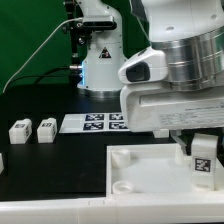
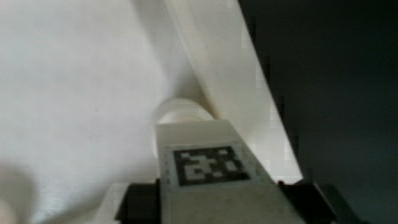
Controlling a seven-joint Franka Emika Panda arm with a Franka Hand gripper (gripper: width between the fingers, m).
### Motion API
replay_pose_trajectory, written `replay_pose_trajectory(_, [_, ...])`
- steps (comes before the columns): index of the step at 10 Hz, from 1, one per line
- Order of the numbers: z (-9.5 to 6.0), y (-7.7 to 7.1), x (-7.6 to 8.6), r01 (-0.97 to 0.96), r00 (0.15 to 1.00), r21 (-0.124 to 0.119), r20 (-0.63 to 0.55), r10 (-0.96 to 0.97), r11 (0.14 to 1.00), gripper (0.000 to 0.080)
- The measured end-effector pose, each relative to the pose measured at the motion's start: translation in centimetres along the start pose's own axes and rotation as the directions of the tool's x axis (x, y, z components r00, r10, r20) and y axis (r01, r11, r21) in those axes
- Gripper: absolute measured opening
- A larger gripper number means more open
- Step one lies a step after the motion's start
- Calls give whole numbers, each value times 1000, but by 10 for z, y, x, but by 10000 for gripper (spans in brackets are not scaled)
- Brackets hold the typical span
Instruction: Assemble one leg
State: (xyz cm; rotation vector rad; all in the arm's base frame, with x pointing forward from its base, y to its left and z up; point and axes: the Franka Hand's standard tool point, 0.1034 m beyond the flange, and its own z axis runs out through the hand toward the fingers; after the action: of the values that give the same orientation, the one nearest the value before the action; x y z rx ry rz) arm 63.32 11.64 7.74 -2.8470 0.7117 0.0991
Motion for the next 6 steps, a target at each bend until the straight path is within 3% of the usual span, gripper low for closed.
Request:
replay_pose_trajectory(2, [0, 0, 0, -167, 986, 1, 1, 167, 986, 302])
replay_pose_trajectory(4, [1, 0, 0, -397, 918, 24, 5, 397, 917, 301])
replay_pose_trajectory(6, [3, -3, -1, -669, 742, 60, 6, 670, 741, 301])
